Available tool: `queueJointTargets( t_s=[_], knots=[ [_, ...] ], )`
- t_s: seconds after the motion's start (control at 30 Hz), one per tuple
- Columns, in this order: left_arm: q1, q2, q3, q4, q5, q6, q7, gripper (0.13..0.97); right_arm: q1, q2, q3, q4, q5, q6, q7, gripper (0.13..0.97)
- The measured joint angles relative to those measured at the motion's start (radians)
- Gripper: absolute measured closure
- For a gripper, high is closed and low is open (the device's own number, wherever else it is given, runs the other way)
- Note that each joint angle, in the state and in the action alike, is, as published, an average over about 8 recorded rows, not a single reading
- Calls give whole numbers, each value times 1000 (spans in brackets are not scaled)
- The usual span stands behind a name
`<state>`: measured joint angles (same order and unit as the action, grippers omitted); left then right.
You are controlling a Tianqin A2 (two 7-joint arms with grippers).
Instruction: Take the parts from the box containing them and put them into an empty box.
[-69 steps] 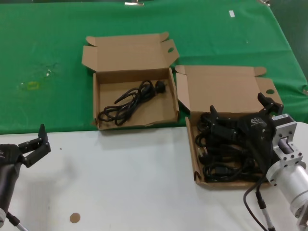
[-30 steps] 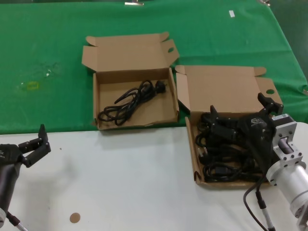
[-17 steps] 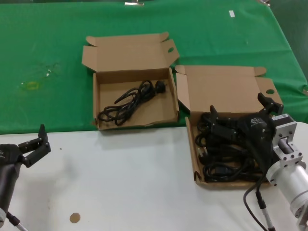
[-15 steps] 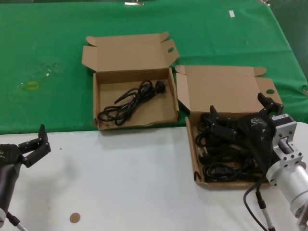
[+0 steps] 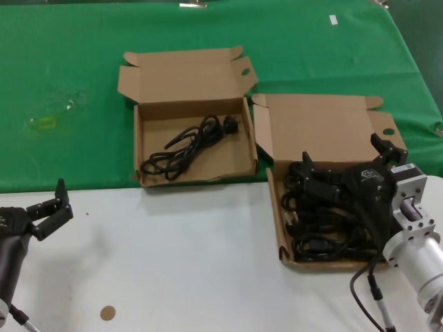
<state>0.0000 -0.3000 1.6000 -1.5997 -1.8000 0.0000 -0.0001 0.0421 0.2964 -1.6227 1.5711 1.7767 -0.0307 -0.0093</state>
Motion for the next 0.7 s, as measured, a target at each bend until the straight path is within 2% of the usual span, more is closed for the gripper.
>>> queueJointTargets(
  t_s=[0.7],
  knots=[
    [0, 0, 0, 0, 0, 0, 0, 132, 0, 0, 0, 0, 0, 0, 0, 129]
  ],
)
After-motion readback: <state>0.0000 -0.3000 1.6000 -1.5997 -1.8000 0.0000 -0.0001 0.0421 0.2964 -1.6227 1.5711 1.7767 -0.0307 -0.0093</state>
